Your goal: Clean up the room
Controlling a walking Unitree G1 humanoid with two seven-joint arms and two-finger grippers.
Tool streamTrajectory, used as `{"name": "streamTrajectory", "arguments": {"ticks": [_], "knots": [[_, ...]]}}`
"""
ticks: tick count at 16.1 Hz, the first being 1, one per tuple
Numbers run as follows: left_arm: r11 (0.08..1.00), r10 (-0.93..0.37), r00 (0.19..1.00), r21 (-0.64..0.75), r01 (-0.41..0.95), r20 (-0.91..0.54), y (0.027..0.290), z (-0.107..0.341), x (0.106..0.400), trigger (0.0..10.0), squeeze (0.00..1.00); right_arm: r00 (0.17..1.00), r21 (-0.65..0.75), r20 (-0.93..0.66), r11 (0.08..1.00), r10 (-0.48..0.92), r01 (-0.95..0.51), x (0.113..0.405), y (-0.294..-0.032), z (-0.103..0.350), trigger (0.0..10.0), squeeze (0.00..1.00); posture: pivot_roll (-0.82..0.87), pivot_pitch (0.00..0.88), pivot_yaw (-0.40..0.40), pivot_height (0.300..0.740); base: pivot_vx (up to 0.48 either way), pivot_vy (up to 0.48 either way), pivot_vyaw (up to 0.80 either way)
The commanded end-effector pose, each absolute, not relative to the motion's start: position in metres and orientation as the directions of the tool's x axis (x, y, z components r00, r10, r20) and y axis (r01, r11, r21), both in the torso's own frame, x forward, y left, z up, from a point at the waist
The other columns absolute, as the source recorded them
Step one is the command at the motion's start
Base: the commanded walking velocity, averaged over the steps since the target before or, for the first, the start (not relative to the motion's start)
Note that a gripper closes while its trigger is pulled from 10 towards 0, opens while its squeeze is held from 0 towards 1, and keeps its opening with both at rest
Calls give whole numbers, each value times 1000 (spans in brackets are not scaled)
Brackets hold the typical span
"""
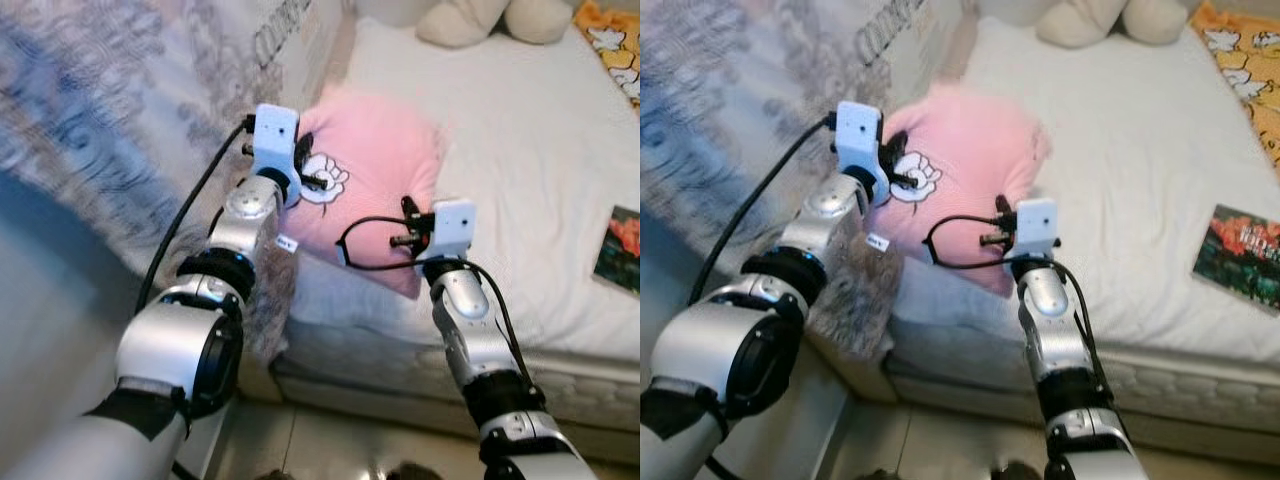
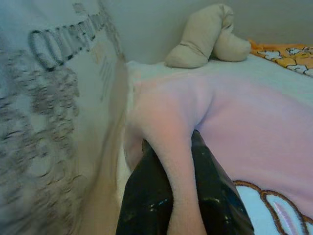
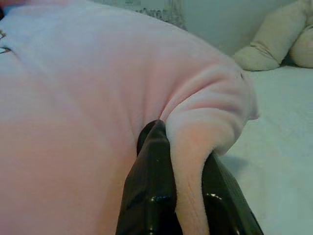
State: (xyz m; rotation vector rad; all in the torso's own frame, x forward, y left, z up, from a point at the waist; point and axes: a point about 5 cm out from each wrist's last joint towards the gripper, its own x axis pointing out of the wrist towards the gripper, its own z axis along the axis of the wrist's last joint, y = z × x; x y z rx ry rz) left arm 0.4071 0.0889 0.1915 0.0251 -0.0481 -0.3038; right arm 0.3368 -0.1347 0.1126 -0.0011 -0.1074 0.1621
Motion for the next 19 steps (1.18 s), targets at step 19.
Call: {"name": "streamTrajectory", "arguments": {"ticks": [19], "knots": [[989,-132,991,66,130,20,84,198,412,10000,0,912,-79,-316,951,259,-298,368,-130,85,10000,0,1,265,-11,740,126,0,0]]}}
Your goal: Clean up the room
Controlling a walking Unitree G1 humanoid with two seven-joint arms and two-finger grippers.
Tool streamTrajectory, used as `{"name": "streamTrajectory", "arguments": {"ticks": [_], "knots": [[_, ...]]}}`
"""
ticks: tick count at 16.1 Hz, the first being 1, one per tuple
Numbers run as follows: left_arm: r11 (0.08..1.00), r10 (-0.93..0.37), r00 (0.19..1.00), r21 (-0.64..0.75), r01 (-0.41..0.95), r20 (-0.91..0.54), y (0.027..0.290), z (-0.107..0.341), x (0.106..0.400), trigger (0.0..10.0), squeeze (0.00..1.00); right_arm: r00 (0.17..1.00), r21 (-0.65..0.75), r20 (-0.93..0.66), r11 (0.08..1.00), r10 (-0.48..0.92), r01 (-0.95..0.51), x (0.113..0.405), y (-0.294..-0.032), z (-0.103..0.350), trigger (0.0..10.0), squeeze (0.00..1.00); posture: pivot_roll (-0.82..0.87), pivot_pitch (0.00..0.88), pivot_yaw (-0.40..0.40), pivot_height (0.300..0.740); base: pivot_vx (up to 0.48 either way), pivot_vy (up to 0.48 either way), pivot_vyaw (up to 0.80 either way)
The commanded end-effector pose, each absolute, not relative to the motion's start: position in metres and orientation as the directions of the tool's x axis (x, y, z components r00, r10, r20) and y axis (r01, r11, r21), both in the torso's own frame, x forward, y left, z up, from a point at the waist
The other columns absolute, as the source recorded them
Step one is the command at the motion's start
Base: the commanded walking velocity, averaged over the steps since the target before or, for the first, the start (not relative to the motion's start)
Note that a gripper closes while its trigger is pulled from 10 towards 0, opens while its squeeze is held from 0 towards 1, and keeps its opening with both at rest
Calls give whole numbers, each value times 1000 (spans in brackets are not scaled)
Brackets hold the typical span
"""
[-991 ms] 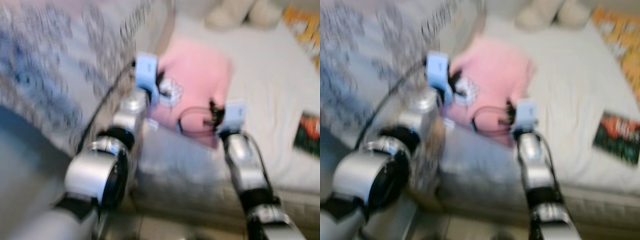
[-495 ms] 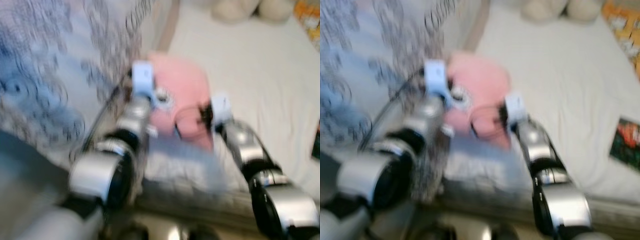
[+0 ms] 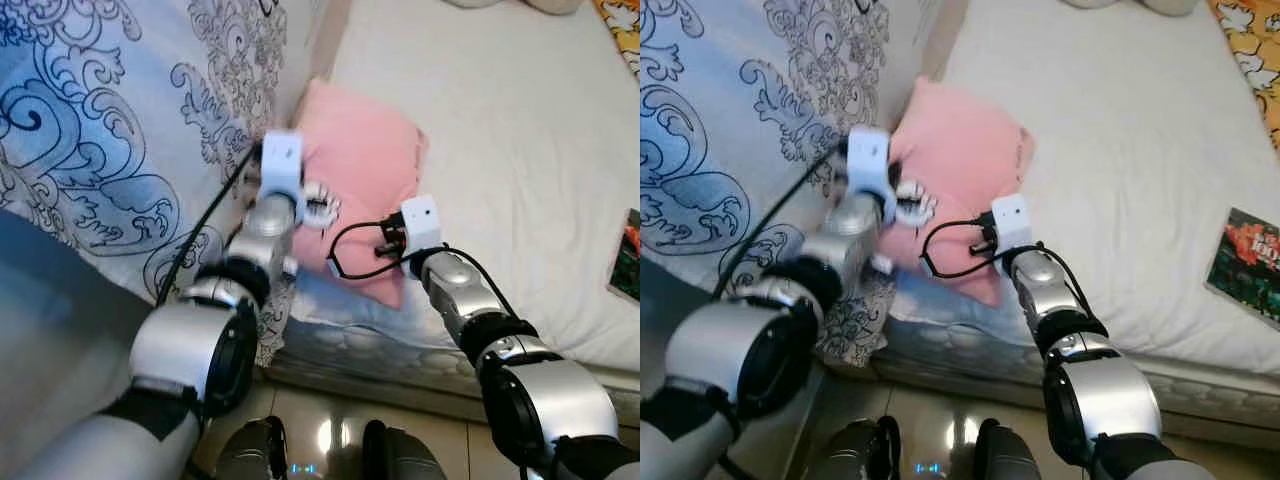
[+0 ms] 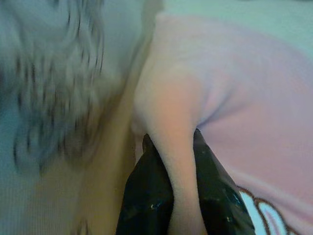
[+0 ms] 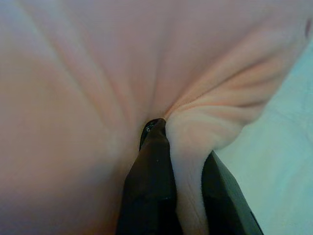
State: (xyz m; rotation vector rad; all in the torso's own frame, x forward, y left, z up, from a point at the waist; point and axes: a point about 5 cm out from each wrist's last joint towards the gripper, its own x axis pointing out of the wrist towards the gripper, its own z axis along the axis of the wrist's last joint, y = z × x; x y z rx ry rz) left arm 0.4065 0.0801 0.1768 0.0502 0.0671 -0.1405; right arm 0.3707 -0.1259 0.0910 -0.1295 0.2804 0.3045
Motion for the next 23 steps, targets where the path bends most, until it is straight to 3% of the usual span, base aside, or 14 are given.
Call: {"name": "streamTrajectory", "arguments": {"ticks": [1,4,6,11,13,14,15,17,20,23], "knots": [[988,-138,989,75,134,53,84,210,414,10000,0,924,-95,-287,952,253,-290,372,-130,93,10000,0,4,265,-10,740,0,0,0],[992,-123,992,-3,123,27,84,208,415,10000,0,939,-127,-252,953,235,-273,379,-128,105,10000,0,15,268,-17,740,0,0,0],[986,-74,994,-153,62,-78,88,179,408,10000,0,948,-204,-267,951,173,-231,380,-137,105,10000,0,23,265,-28,740,0,0,0],[994,-50,989,-106,35,-136,97,156,402,10000,0,947,-261,-273,934,170,-243,381,-133,105,10000,0,20,268,-48,740,0,0,0],[997,-62,991,-45,57,-121,102,161,404,10000,0,933,-202,-325,952,156,-229,375,-133,93,10000,0,24,272,-50,740,0,0,0],[998,-61,991,-34,58,-116,103,163,405,10000,0,931,-195,-332,955,150,-224,374,-134,91,10000,122,23,272,-50,740,0,0,0],[998,-62,993,-5,62,-105,105,166,406,10000,1000,927,-189,-345,956,148,-223,373,-135,89,10000,1000,23,270,-50,740,0,0,0],[996,-73,994,50,77,-82,108,173,408,10000,1000,913,-133,-374,965,162,-225,369,-132,82,10000,1000,12,268,-49,740,0,0,0],[995,-99,992,24,102,-79,103,176,409,10000,1000,910,-133,-377,962,174,-239,366,-130,77,10000,1000,18,260,-44,740,0,0,0],[996,-87,995,13,88,-56,109,179,410,10000,1000,942,-135,-296,969,157,-204,375,-133,94,10000,1000,12,227,-44,740,0,0,0]]}}
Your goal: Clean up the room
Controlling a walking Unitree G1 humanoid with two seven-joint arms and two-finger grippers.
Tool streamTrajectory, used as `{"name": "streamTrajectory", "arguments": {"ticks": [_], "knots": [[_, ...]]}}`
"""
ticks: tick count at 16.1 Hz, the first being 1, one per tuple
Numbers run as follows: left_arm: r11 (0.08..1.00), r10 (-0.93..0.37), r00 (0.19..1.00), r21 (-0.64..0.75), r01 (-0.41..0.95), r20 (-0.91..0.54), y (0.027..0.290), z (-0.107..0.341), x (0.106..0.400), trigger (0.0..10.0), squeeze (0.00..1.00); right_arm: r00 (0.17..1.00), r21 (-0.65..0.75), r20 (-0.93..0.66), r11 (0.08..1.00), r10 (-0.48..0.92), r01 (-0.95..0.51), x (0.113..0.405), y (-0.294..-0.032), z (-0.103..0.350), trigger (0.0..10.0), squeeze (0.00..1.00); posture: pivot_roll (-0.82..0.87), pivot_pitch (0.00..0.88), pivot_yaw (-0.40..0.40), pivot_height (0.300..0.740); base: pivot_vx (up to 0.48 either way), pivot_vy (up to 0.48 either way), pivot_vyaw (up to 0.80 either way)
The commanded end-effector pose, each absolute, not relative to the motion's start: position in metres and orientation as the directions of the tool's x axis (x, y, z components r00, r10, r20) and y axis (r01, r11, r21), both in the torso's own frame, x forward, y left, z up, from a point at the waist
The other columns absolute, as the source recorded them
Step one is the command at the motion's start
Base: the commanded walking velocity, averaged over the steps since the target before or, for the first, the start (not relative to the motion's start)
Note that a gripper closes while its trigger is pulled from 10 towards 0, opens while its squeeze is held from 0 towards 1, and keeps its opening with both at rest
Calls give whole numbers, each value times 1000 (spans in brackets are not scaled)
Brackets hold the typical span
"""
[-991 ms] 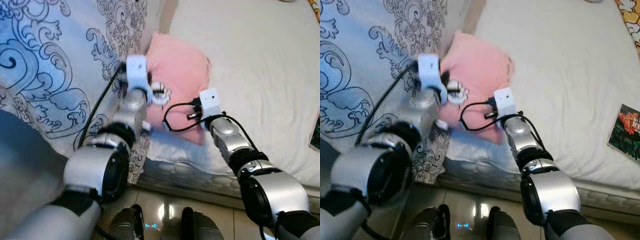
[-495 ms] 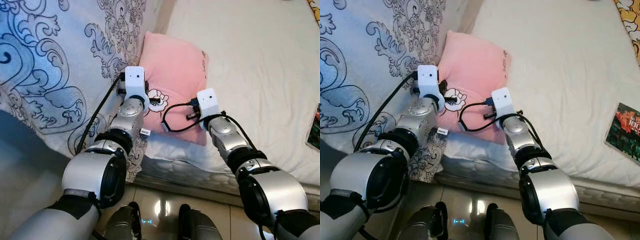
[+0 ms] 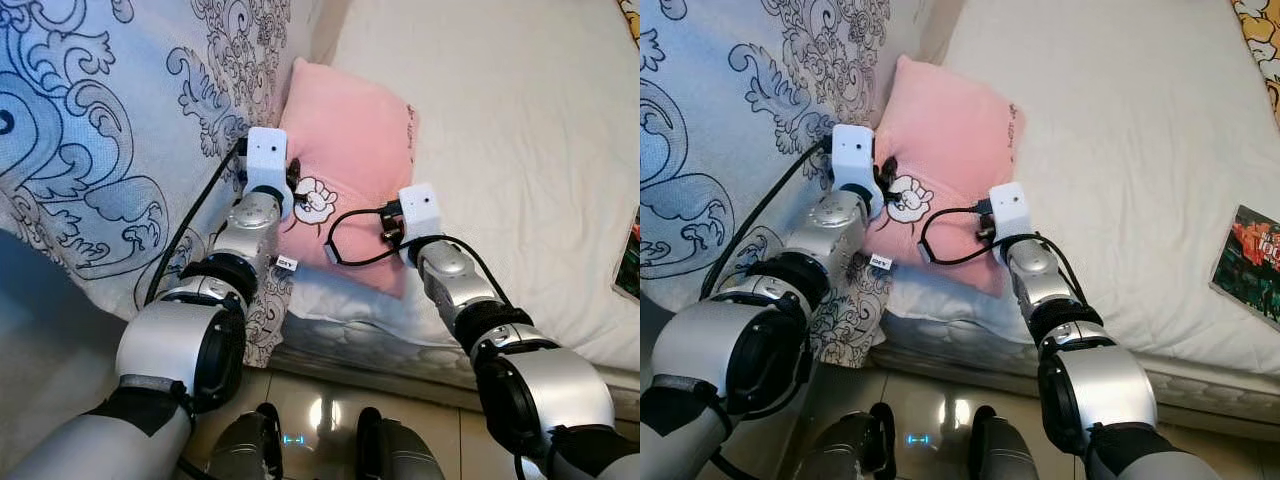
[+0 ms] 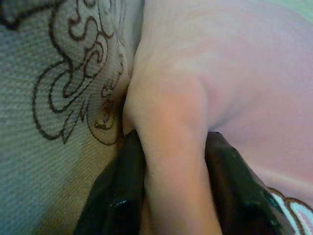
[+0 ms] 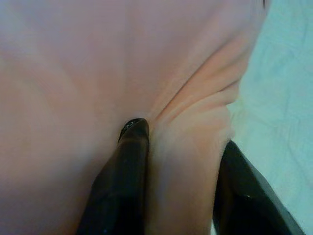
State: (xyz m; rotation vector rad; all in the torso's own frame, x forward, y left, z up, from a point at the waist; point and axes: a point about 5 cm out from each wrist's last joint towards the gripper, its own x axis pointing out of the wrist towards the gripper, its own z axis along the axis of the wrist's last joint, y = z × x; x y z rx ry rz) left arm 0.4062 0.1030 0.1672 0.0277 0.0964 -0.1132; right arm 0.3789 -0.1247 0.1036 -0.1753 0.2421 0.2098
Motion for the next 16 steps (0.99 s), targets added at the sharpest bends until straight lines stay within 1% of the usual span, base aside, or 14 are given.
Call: {"name": "streamTrajectory", "arguments": {"ticks": [1,3,5,6,7,8,9,12,13,14,15,16], "knots": [[988,-121,992,93,124,-38,108,179,409,10000,1000,951,-131,-272,974,145,-186,374,-137,94,10000,1000,19,196,-40,740,0,0,0],[974,-139,988,169,148,-61,115,169,406,10000,1000,953,-125,-264,975,148,-186,370,-138,89,10000,1000,15,155,-31,740,0,0,0],[961,-141,989,235,147,-43,124,168,405,10000,1000,957,-108,-250,978,145,-176,368,-139,87,10000,1000,15,130,-33,740,0,0,0],[940,-166,986,305,154,16,129,180,407,10000,1000,962,-87,-238,984,134,-159,364,-139,83,10000,1000,19,89,-30,740,0,0,0],[911,-222,972,373,178,78,131,193,408,10000,1000,970,-56,-218,991,106,-121,360,-143,79,10000,1000,19,57,-23,740,0,0,0],[883,-259,959,430,188,111,135,201,408,10000,1000,978,-72,-189,992,90,-106,357,-147,78,10000,1000,19,30,-18,740,0,0,0],[874,-275,954,444,195,122,137,203,408,10000,1000,982,-81,-170,992,86,-101,355,-149,77,10000,1000,23,2,-13,740,0,0,0],[830,-332,936,508,231,117,142,197,403,10000,1000,996,-87,-84,996,20,-27,347,-165,78,10000,1000,39,0,12,740,0,0,0],[808,-342,931,547,220,130,146,195,400,10000,1000,1000,-93,-29,996,-4,1,341,-169,80,10000,1000,36,0,19,740,0,0,0],[821,-347,924,529,216,161,150,196,398,10000,1000,999,-94,30,995,-32,35,333,-172,82,10000,1000,37,0,28,740,0,0,0],[850,-345,919,479,218,192,154,194,394,10000,1000,993,-82,97,994,-70,78,318,-178,85,10000,1000,40,0,31,740,0,0,0],[868,-349,921,431,247,175,155,181,388,10000,1000,986,-73,134,991,-102,113,300,-183,85,10000,1000,40,0,36,740,0,0,0]]}}
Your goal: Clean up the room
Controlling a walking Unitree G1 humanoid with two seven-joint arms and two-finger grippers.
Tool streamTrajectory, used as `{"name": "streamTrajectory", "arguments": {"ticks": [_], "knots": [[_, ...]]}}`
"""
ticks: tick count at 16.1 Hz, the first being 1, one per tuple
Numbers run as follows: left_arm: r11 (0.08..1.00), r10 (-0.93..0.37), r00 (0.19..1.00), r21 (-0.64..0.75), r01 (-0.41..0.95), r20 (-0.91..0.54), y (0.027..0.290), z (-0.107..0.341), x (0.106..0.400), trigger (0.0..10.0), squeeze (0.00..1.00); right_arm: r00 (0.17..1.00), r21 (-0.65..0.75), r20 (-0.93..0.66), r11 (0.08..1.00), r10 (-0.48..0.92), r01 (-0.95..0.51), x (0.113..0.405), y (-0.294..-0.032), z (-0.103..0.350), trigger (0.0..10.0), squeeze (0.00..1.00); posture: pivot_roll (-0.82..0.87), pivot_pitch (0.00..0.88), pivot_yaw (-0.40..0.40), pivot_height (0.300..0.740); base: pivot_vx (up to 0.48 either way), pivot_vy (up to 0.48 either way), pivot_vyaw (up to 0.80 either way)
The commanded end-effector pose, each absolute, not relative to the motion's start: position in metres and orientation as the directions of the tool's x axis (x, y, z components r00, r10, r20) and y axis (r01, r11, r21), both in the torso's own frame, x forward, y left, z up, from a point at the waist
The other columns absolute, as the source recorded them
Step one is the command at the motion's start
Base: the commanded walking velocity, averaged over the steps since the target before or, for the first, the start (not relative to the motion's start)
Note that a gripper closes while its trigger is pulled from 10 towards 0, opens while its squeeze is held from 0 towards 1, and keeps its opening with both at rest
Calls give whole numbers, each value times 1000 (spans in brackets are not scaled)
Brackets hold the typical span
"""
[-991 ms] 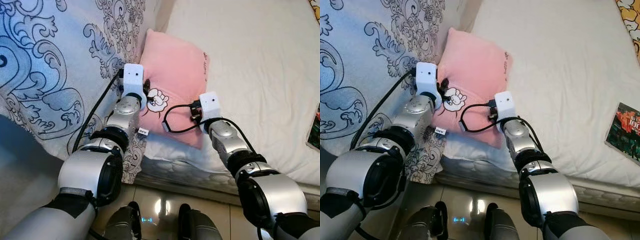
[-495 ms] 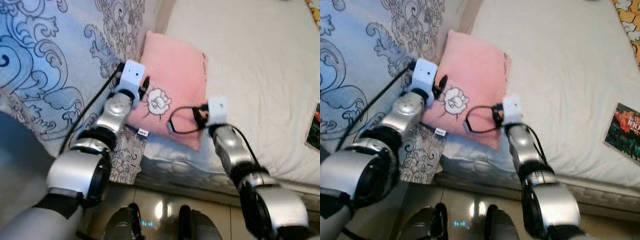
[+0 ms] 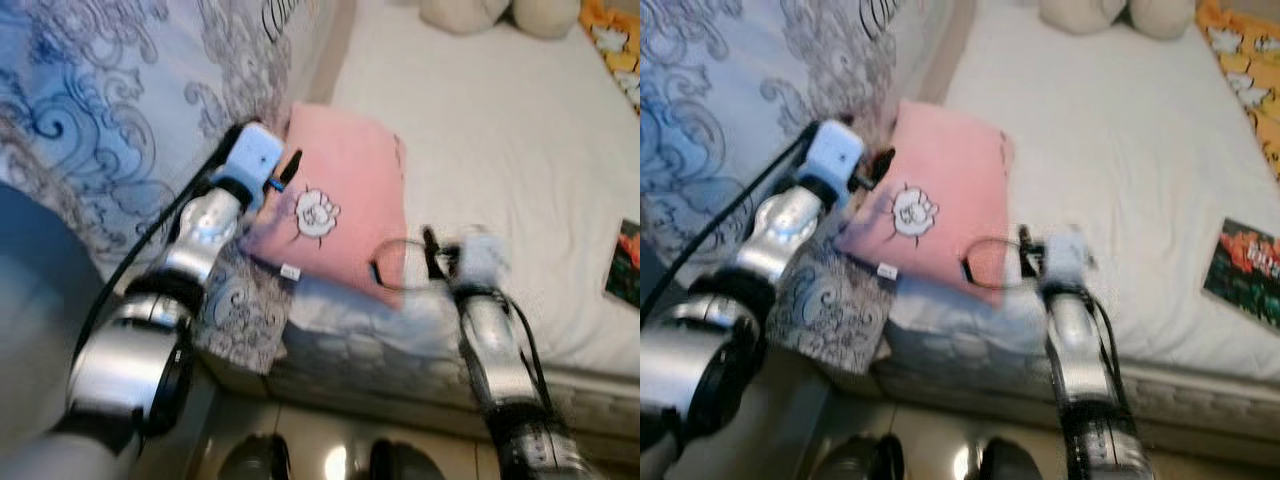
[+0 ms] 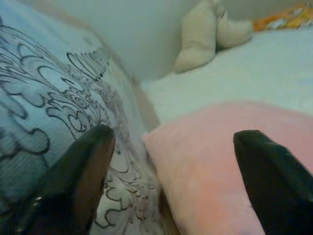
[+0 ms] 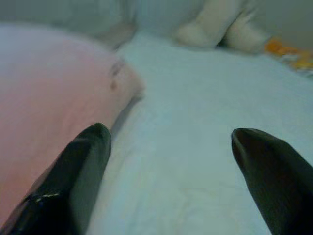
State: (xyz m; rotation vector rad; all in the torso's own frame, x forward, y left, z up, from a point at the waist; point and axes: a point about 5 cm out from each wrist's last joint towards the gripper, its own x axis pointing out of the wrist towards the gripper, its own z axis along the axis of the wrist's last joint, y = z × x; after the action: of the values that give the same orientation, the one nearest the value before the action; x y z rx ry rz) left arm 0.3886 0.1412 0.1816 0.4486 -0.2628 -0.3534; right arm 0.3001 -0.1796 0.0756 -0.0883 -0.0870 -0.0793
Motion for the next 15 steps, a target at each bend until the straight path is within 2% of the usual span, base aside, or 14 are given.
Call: {"name": "streamTrajectory", "arguments": {"ticks": [1,2,3,4,5,6,7,8,9,10,11,13,15], "knots": [[883,-346,927,385,269,144,156,167,382,10000,1000,982,-78,143,988,-124,136,286,-186,81,10000,1000,33,0,40,740,0,0,0],[911,-315,944,309,272,98,162,143,370,10000,1000,978,-95,151,982,-147,162,257,-189,75,10000,1000,25,0,40,740,0,0,0],[925,-291,953,278,258,87,164,134,363,10000,1000,979,-99,145,982,-144,159,246,-190,72,10000,1000,23,0,36,740,0,0,0],[957,-232,964,210,202,129,169,116,333,10000,1000,985,-119,131,984,-115,131,218,-193,68,10000,1000,22,0,29,740,0,0,0],[954,-257,957,197,228,136,163,107,309,10000,1000,985,-107,129,986,-114,128,210,-196,72,10000,1000,14,0,15,740,0,0,0],[949,-280,950,188,252,137,157,104,301,10000,1000,987,-87,126,990,-102,114,208,-196,74,10000,1000,14,0,6,740,0,0,0],[942,-325,937,128,309,128,145,102,295,10000,1000,996,-64,94,998,-2,8,207,-186,72,10000,1000,16,0,-3,740,0,0,0],[923,-384,913,82,376,138,132,103,296,10000,792,998,-2,50,1000,-24,24,209,-183,68,10000,1000,10,0,-21,740,337,-337,0],[932,-361,926,43,359,113,129,101,304,10000,0,995,42,14,994,-99,99,215,-185,65,10000,0,2,0,-21,740,349,-326,0],[952,-297,953,-54,300,61,131,96,311,10000,0,993,112,-5,987,-118,118,223,-179,62,10000,0,-1,0,-9,740,334,-341,0],[951,-296,954,-83,299,46,130,95,310,10000,0,994,105,-10,988,-111,112,224,-177,61,10000,0,-1,0,-9,740,334,-341,0],[939,-340,940,-39,341,37,123,97,303,10000,0,998,112,6,992,-66,65,235,-173,64,10000,0,1,0,5,740,332,-343,0],[938,-345,938,-29,346,43,123,102,309,10000,0,999,80,18,996,-34,33,240,-173,69,10000,0,4,0,13,740,334,-341,0]]}}
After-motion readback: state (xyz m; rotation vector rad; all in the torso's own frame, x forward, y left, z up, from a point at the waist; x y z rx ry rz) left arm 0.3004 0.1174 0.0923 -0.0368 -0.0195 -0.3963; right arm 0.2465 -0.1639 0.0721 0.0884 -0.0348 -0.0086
